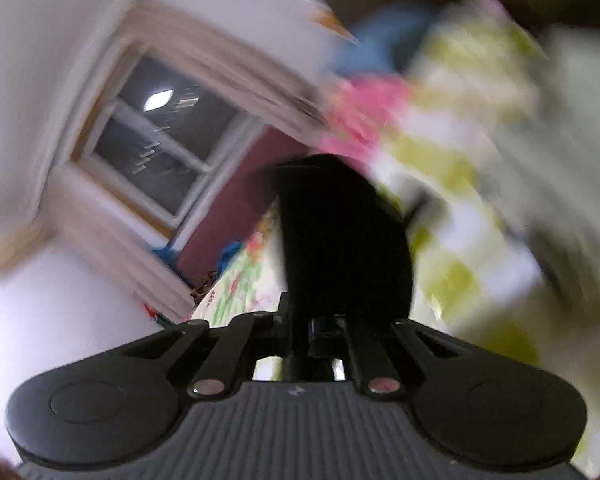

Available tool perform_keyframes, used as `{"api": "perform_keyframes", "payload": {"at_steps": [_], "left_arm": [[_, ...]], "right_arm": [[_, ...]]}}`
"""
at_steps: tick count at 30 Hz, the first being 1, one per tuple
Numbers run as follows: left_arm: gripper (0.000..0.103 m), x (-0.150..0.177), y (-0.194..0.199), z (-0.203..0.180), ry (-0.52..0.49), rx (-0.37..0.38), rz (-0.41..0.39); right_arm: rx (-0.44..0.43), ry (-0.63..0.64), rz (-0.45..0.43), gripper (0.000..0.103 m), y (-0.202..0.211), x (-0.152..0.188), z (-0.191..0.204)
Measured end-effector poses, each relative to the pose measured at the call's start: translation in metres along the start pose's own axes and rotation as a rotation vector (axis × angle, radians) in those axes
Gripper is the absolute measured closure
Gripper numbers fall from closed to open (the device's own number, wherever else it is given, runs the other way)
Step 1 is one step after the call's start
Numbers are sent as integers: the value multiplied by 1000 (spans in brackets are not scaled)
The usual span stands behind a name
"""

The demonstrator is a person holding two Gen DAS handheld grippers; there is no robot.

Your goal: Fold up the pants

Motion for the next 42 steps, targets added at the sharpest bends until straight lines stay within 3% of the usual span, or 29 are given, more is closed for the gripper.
{"api": "perform_keyframes", "payload": {"at_steps": [2, 4, 5, 8, 12, 14, 20, 22, 23, 28, 34, 38, 42], "left_arm": [[43, -4, 4, 2, 1, -6, -8], [43, 13, -12, -3, 6, 16, 75], [43, 26, -22, -7, 6, 22, 139], [44, 54, -25, -24, 0, 56, 208], [43, 64, -9, -41, -96, 50, 186], [43, 65, -8, -39, -96, 34, 183], [44, 67, -10, -20, -13, -14, 194], [43, 70, -6, -11, -3, -29, 200], [43, 72, -6, -7, -4, -39, 209], [43, 86, -3, 4, 26, -56, 235], [43, 102, 3, 8, 106, -37, 236], [43, 110, 21, 29, 194, -81, 198], [41, 127, 48, 59, 286, -144, 154]], "right_arm": [[129, -14, 40, 96, -12, 11, -28], [322, -156, 181, 94, -32, 38, -88], [355, -185, 210, 95, -35, 51, -106], [362, -260, 176, 95, -28, 69, -126], [330, -263, 143, 95, -27, 62, -121], [321, -270, 133, 94, -31, 59, -121], [303, -265, 131, 75, -54, 68, -130], [307, -246, 141, 80, -58, 63, -126], [299, -246, 145, 90, -59, 60, -124], [266, -310, 138, 94, -50, 53, -126], [232, -252, 113, 94, -41, 42, -93], [155, -61, 107, 94, -45, 28, -15], [28, 73, 153, 94, -66, 42, 79]]}}
Point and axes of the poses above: each gripper's, at about its wrist camera, not at the fingertips, and y roughly against the way its jaws point, z to its left, x to its underside, the point moved 7 cm from there along -y, roughly the way its jaws point, and after that the axes turned 5 degrees about x, right-handed, at the moved point
